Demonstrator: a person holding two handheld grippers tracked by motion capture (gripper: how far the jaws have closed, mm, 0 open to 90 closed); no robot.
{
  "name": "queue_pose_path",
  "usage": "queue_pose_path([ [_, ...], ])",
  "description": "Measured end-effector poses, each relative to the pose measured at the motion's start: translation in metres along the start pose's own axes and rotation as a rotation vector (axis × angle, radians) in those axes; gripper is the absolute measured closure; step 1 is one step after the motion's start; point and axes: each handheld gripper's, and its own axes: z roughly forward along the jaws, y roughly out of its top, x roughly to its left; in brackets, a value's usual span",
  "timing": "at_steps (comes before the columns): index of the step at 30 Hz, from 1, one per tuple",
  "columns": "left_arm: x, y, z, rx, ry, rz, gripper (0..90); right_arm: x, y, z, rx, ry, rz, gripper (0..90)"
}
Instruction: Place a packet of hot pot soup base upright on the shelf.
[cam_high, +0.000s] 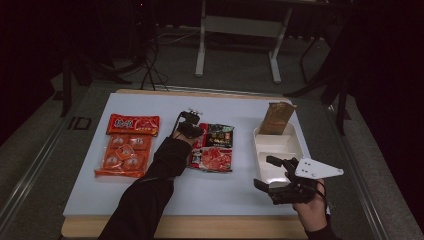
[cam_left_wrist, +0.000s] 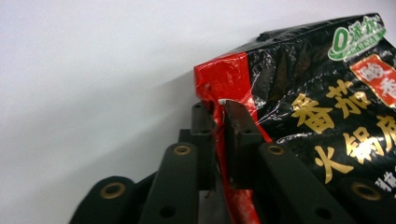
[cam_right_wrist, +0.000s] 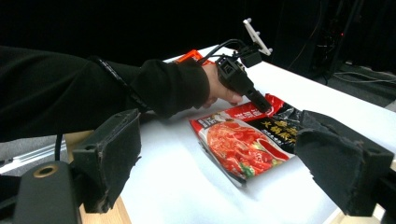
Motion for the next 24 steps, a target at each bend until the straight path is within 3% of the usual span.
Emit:
queue_pose_path([
  [6, -0.005, 0.001, -0.007, -0.030, -0.003, 0.000, 88.0, 0.000, 0.000, 0.000, 0.004, 0.000, -0.002, 14.5],
  [7, -0.003, 0.000, -0.013, -0.047, -0.024, -0.013, 88.3, 0.000, 0.000, 0.000, 0.001, 0.000, -0.004, 14.5],
  [11, -0.002, 0.001, -0.020, -0.060, -0.041, -0.014, 88.5, 0.000, 0.001, -0.002, -0.007, -0.008, -0.006, 14.5],
  [24, -0.016, 0.004, -0.066, -0.179, -0.092, 0.033, 89.0, -0.001, 0.006, -0.008, -0.032, -0.042, -0.001, 14.5],
])
